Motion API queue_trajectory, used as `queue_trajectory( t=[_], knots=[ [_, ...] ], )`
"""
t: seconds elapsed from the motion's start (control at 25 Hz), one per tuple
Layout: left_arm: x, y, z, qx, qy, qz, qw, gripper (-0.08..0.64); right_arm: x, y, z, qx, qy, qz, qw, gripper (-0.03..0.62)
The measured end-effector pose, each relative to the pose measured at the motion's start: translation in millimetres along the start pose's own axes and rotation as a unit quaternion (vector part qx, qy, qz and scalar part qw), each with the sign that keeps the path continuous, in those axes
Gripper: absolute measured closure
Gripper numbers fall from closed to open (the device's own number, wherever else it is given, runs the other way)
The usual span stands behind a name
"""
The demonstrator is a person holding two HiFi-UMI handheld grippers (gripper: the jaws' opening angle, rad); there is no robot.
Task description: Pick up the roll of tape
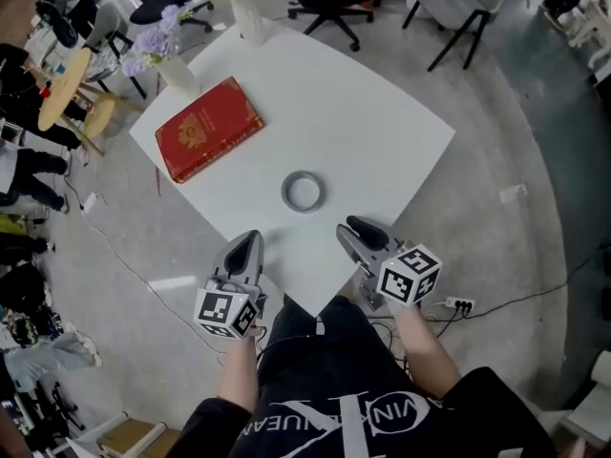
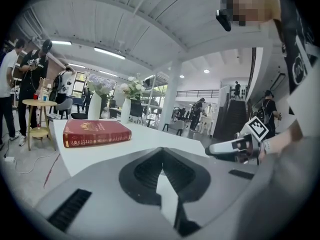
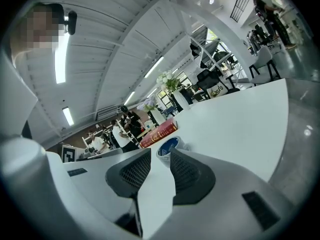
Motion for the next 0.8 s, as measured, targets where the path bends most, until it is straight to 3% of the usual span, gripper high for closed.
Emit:
queue_trajectory(
  t=[0.8],
  knots=[
    [2.4, -48.5, 53.9, -0.082, -0.033, 0.004, 0.9960, 0.556, 3.1, 25.6, 82.3, -0.101, -0.065, 0.008, 0.993, 0.451]
  ],
)
Point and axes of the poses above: the fingertips, and each gripper's own axes: z forward along the fingers, y to its right, x out of its top, the point moved 1 cm from there along -z, backward along the fingers, and after that the axes turned 9 degrees about -z, right-handed, at the moved point
